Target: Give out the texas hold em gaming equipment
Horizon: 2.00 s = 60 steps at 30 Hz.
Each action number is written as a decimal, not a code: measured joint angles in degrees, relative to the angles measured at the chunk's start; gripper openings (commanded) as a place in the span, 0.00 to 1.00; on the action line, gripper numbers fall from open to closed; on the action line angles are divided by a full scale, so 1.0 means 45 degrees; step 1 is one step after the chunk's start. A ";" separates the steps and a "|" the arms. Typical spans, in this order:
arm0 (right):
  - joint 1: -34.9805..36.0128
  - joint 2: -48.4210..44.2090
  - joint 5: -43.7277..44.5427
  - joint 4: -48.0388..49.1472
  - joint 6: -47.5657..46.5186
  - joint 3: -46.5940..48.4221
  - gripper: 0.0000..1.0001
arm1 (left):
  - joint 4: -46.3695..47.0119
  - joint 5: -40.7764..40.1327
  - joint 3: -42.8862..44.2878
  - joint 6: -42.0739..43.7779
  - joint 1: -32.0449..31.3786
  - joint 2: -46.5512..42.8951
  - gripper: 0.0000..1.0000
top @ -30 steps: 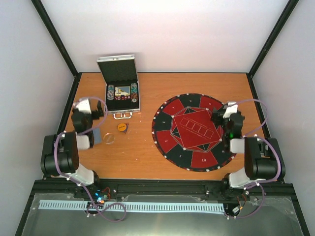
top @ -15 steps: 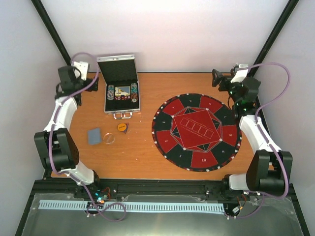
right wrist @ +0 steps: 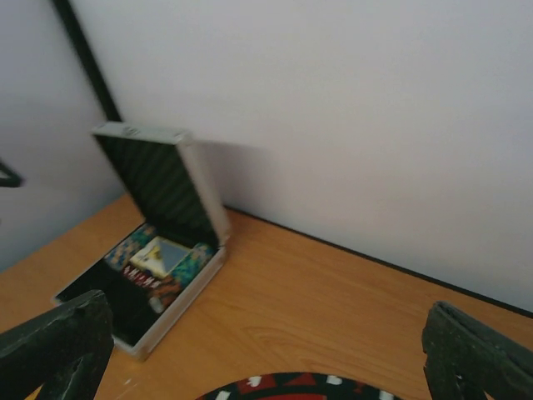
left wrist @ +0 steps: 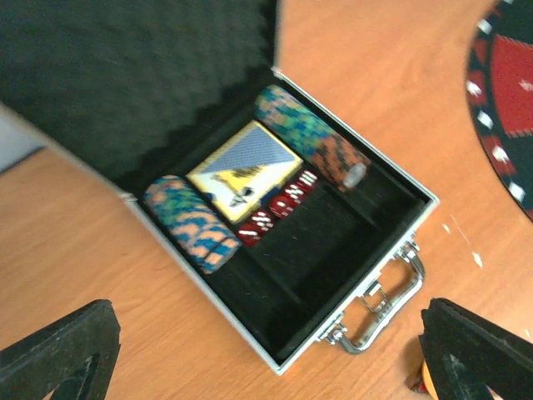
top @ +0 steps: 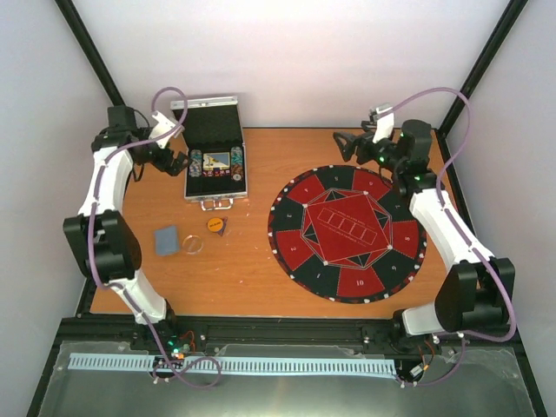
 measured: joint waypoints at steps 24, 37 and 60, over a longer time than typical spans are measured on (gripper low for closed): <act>0.2788 0.0782 -0.0146 -0.3356 -0.2968 0.1229 1.00 | -0.2701 0.2458 0.0398 0.4687 -0.0073 0.2773 0.99; 0.3050 0.0811 0.0335 -0.3764 -0.3298 0.1239 1.00 | -0.2628 0.0704 -0.2788 0.3891 -0.1292 0.1273 0.97; 0.3439 0.1336 0.0651 -0.3905 -0.3376 0.1273 1.00 | -0.1787 -0.4915 -0.7417 0.1472 -0.2919 0.0253 1.00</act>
